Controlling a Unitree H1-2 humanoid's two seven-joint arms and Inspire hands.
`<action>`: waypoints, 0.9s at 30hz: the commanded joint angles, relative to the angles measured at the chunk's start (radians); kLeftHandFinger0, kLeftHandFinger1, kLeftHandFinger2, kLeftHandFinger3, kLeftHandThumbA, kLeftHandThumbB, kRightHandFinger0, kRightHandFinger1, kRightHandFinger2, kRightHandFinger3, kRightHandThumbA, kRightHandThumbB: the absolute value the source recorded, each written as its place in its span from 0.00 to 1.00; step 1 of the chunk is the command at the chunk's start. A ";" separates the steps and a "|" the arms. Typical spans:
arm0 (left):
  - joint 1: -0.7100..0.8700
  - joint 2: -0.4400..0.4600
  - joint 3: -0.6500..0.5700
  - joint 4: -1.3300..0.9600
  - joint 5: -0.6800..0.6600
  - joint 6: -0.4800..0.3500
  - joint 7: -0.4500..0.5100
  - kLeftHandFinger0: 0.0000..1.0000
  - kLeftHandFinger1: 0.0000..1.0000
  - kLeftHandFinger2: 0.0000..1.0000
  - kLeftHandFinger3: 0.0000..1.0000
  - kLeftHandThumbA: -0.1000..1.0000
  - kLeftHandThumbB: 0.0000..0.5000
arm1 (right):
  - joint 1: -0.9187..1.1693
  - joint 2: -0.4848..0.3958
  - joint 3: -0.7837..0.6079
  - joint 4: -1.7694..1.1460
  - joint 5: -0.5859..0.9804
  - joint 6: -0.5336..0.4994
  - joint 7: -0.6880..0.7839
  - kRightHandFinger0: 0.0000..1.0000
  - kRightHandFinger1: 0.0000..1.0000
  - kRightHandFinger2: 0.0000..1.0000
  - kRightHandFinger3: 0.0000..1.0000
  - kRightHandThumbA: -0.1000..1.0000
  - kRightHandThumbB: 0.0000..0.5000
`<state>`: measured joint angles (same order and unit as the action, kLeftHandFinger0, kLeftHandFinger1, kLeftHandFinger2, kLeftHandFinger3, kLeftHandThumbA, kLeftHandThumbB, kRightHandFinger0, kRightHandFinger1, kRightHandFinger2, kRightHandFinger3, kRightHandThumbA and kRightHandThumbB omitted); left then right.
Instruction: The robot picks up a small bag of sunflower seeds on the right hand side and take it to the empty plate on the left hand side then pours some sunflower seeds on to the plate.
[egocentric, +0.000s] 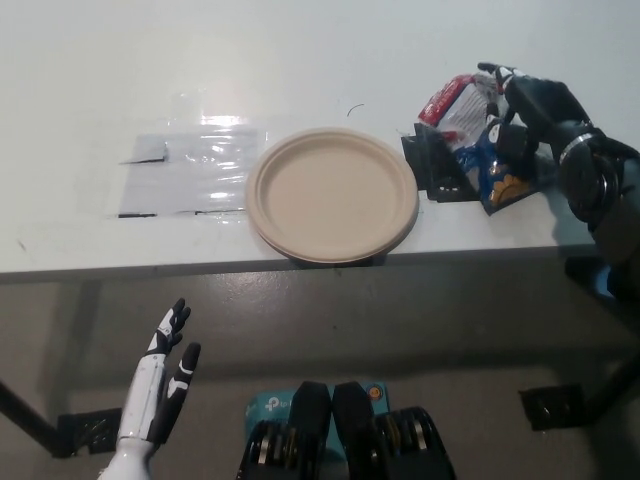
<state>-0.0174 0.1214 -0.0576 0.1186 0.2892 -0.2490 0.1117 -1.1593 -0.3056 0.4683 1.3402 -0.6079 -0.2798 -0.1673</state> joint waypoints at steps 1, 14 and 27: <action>-0.013 0.011 0.006 -0.015 0.003 -0.029 0.005 1.00 1.00 1.00 1.00 1.00 0.60 | -0.080 -0.015 -0.011 -0.026 0.019 -0.052 -0.019 0.00 0.54 0.96 1.00 0.00 0.28; -0.008 0.014 0.007 -0.027 0.001 -0.016 -0.004 1.00 1.00 1.00 1.00 1.00 0.61 | -0.078 0.001 -0.032 -0.182 -0.018 0.202 -0.023 1.00 1.00 1.00 1.00 0.83 0.91; 0.009 0.018 0.014 -0.043 0.018 -0.010 0.008 1.00 1.00 1.00 1.00 1.00 0.60 | 0.308 0.100 -0.238 -1.044 -0.206 0.750 0.030 1.00 1.00 1.00 1.00 0.99 1.00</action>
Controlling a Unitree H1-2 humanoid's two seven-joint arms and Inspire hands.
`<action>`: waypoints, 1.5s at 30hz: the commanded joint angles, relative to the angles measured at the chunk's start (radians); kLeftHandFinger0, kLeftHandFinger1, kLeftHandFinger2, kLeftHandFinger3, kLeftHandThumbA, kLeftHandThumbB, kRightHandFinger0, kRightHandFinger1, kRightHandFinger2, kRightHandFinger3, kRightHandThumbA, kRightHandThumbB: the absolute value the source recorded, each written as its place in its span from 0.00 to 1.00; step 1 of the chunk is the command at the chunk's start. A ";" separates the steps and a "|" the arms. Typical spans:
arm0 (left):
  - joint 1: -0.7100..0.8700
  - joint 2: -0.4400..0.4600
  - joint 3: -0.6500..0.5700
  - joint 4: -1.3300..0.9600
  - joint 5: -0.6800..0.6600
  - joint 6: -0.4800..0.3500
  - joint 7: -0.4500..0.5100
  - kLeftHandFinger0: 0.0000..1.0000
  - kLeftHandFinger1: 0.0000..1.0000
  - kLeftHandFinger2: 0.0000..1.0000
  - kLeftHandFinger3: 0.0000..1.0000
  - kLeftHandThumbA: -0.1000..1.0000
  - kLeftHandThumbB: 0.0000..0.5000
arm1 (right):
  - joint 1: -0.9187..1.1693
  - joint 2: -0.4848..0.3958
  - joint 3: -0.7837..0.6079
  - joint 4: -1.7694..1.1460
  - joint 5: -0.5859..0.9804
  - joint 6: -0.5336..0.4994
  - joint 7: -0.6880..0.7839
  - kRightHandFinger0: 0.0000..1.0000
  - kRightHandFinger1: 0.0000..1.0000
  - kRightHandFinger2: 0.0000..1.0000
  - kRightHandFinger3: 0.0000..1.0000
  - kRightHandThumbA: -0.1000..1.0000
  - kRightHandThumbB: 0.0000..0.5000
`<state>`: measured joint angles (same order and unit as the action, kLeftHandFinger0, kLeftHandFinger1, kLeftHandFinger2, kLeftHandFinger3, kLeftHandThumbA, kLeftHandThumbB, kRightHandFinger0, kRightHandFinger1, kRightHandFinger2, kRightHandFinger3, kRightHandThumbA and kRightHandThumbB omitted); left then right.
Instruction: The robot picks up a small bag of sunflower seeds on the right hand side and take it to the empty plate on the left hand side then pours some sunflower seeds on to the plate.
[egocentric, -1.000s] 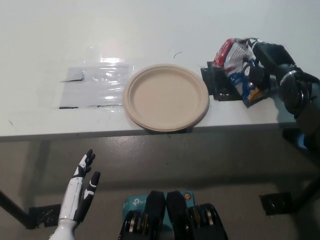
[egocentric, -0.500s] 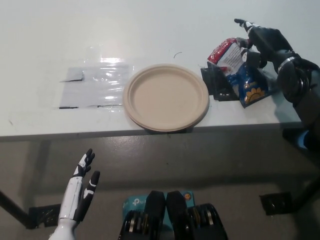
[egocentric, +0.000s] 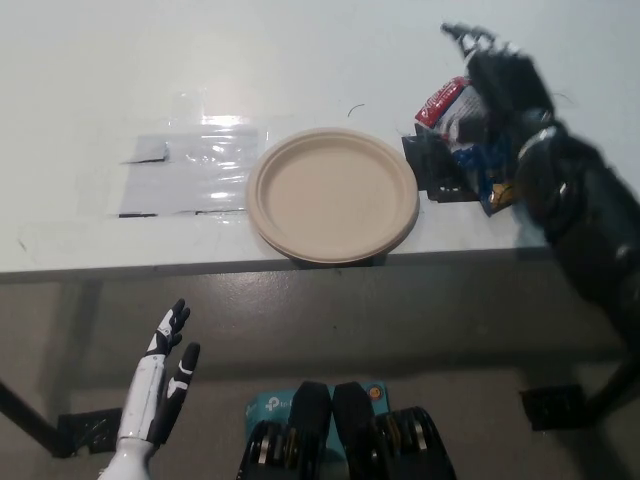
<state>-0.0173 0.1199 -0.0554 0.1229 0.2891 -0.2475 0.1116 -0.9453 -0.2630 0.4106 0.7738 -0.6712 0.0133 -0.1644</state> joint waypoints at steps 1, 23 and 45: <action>0.009 0.018 0.013 -0.046 0.016 -0.012 0.010 1.00 1.00 1.00 1.00 1.00 0.59 | 0.114 0.069 -0.205 -0.510 -0.141 0.457 0.028 1.00 1.00 1.00 1.00 0.99 1.00; 0.031 0.020 0.023 -0.045 0.026 -0.027 0.021 1.00 1.00 1.00 1.00 1.00 0.56 | 0.174 0.173 -0.430 -0.482 -0.468 0.457 0.024 1.00 1.00 1.00 1.00 0.85 1.00; 0.021 0.017 0.017 -0.036 0.043 -0.041 0.021 1.00 1.00 1.00 1.00 1.00 0.51 | 0.038 0.152 -0.489 -0.232 -0.019 0.378 0.110 1.00 1.00 1.00 1.00 1.00 1.00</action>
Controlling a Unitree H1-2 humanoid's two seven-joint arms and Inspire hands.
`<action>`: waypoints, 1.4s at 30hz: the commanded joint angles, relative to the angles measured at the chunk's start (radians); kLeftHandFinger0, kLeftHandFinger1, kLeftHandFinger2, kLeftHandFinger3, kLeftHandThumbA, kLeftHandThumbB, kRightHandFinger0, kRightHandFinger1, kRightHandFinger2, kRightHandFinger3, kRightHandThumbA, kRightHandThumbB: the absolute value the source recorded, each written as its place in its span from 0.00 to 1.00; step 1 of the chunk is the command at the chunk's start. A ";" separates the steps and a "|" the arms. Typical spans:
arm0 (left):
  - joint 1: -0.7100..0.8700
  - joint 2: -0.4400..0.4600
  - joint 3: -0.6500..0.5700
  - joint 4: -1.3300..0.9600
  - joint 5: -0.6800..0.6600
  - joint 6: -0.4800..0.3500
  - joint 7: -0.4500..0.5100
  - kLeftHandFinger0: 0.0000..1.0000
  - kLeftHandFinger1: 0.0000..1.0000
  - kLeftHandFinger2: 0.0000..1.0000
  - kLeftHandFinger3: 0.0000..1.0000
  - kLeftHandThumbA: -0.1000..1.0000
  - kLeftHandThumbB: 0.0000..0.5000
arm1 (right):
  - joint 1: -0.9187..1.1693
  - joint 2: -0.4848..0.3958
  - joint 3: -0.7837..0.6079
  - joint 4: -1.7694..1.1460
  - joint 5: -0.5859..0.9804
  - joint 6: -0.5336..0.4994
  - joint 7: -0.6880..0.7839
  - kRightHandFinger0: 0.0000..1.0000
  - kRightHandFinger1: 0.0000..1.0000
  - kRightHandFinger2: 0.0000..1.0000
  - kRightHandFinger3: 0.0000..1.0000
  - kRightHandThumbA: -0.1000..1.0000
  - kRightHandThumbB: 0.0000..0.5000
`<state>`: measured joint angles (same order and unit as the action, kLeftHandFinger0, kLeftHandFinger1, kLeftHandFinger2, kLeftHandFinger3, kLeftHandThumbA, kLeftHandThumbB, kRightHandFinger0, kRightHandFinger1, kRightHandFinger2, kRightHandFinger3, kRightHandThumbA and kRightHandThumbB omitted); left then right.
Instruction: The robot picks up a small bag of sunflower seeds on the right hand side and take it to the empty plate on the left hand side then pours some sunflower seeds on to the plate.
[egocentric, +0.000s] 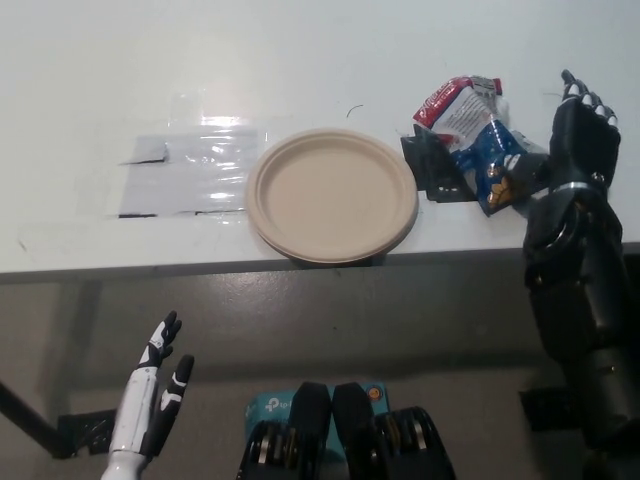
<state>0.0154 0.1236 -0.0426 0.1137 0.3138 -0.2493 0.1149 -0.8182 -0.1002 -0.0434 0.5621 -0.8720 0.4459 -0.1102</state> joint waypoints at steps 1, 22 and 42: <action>-0.011 0.013 0.004 -0.030 0.019 -0.037 0.018 1.00 1.00 1.00 1.00 1.00 0.51 | -0.096 -0.007 -0.054 -0.036 0.227 -0.056 0.074 1.00 1.00 1.00 1.00 1.00 1.00; -0.003 0.011 0.005 -0.022 0.016 -0.053 0.019 1.00 1.00 1.00 1.00 1.00 0.43 | -0.118 -0.054 0.022 -0.028 0.326 -0.033 0.047 1.00 1.00 1.00 1.00 1.00 1.00; 0.008 0.007 0.003 -0.019 0.020 -0.071 0.023 1.00 1.00 1.00 1.00 1.00 0.42 | -0.367 -0.081 0.148 0.718 0.382 -0.188 -0.049 1.00 1.00 1.00 1.00 1.00 1.00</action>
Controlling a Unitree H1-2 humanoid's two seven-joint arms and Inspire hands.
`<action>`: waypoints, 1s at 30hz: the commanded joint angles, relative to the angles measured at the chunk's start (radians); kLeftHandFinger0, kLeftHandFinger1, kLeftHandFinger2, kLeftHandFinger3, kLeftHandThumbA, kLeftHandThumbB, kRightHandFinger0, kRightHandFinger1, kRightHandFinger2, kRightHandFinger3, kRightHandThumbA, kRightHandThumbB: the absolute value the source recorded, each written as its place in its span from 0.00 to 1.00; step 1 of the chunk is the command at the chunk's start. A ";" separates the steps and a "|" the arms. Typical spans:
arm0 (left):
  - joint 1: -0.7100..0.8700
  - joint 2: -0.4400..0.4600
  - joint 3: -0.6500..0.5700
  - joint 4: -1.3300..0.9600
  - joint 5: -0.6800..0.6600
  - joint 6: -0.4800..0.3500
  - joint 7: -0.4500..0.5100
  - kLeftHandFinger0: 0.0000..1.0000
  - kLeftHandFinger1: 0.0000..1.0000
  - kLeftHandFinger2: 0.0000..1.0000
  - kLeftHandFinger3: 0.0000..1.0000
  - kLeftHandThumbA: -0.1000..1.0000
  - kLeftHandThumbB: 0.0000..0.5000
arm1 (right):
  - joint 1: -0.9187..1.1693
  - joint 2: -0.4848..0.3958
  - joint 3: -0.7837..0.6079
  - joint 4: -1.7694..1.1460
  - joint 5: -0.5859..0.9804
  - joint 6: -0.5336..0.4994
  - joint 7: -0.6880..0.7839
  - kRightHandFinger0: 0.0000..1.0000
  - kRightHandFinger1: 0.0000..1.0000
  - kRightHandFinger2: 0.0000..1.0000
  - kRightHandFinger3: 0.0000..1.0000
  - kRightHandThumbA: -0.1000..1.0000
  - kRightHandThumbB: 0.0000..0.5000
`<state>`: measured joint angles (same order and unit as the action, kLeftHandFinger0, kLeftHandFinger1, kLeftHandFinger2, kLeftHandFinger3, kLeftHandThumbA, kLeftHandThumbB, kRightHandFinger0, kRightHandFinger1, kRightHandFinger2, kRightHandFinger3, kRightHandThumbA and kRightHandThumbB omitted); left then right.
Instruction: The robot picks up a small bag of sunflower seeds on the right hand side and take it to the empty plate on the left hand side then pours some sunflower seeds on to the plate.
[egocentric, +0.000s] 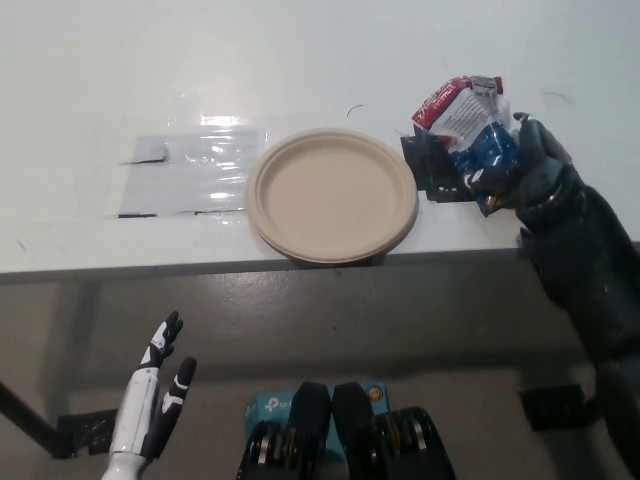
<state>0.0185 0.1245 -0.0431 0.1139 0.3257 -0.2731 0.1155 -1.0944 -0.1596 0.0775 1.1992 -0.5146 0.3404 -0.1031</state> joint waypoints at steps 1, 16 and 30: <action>0.004 0.007 0.004 -0.019 0.007 -0.049 0.022 1.00 1.00 1.00 1.00 1.00 0.43 | -0.103 -0.021 0.044 0.114 0.020 -0.085 -0.057 1.00 1.00 1.00 1.00 1.00 1.00; -0.016 0.009 0.005 -0.020 0.017 -0.055 0.023 1.00 1.00 1.00 1.00 1.00 0.47 | -0.093 -0.003 0.088 0.237 0.077 -0.148 -0.017 0.34 0.46 0.95 1.00 0.32 1.00; -0.024 0.009 0.009 -0.016 0.014 -0.061 0.023 1.00 1.00 1.00 1.00 1.00 0.52 | -0.023 -0.017 0.141 0.238 0.109 -0.222 -0.105 0.15 0.30 0.39 0.61 0.00 0.36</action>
<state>0.0103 0.1247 -0.0428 0.1143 0.3331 -0.2968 0.1158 -1.1458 -0.1773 0.2330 1.4244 -0.4530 0.1638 -0.1898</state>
